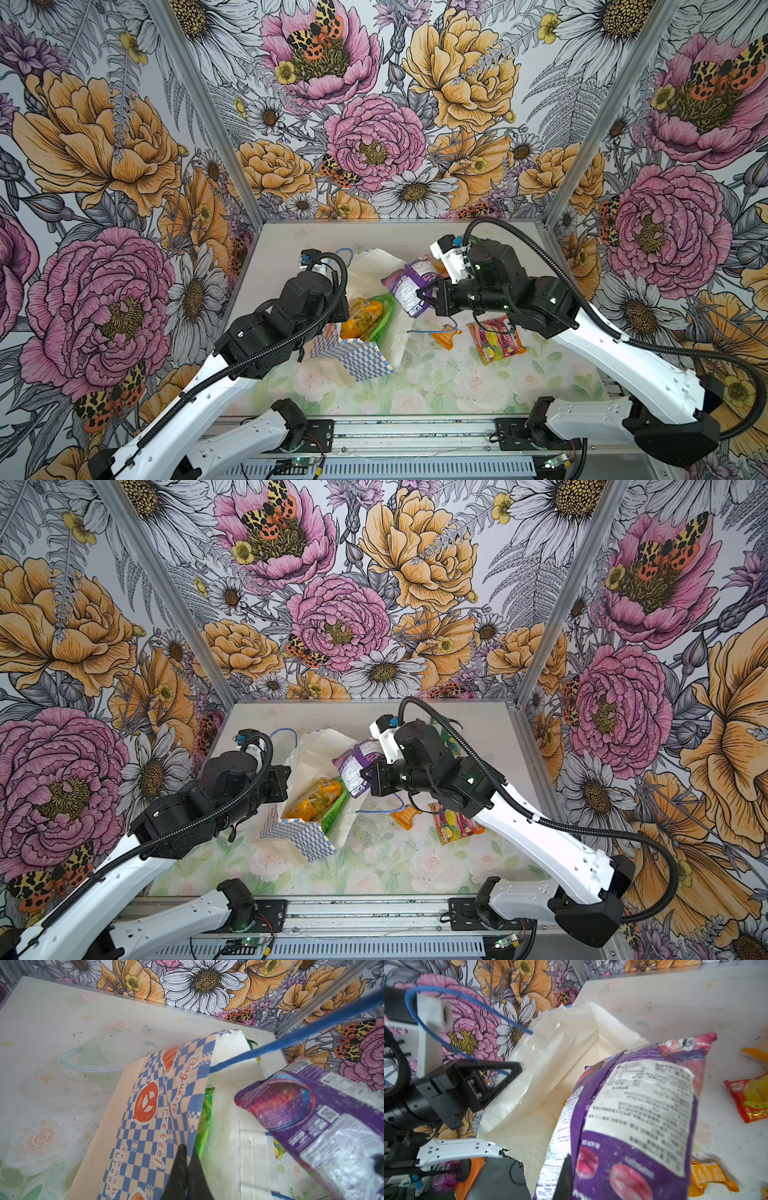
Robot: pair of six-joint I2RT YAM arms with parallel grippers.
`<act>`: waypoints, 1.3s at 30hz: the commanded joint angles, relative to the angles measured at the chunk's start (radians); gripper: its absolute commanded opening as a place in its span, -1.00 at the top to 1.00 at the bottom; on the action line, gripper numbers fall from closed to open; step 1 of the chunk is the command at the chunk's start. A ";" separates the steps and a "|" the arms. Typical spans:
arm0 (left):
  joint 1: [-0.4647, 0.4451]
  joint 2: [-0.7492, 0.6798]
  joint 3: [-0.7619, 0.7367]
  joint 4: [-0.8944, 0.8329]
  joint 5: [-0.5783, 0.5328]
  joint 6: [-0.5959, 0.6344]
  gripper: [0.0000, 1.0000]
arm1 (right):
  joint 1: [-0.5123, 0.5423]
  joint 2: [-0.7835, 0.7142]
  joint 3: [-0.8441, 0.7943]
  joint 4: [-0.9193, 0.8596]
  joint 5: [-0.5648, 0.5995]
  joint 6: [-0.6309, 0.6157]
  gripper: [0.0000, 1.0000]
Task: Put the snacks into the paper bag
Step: 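Lift the purple candy bag with the right gripper toward the paper bag, then lower the purple candy bag into the paper bag and open the right gripper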
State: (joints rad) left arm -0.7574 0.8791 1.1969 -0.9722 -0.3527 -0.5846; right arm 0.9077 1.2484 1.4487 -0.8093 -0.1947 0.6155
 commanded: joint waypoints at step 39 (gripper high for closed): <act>-0.057 -0.009 0.011 0.060 0.010 0.022 1.00 | 0.041 0.351 0.015 0.314 -0.058 -0.154 1.00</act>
State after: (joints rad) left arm -0.8032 0.8749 1.1965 -0.9607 -0.3477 -0.5762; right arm 0.9539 1.5890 1.4601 -0.5922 -0.2485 0.4919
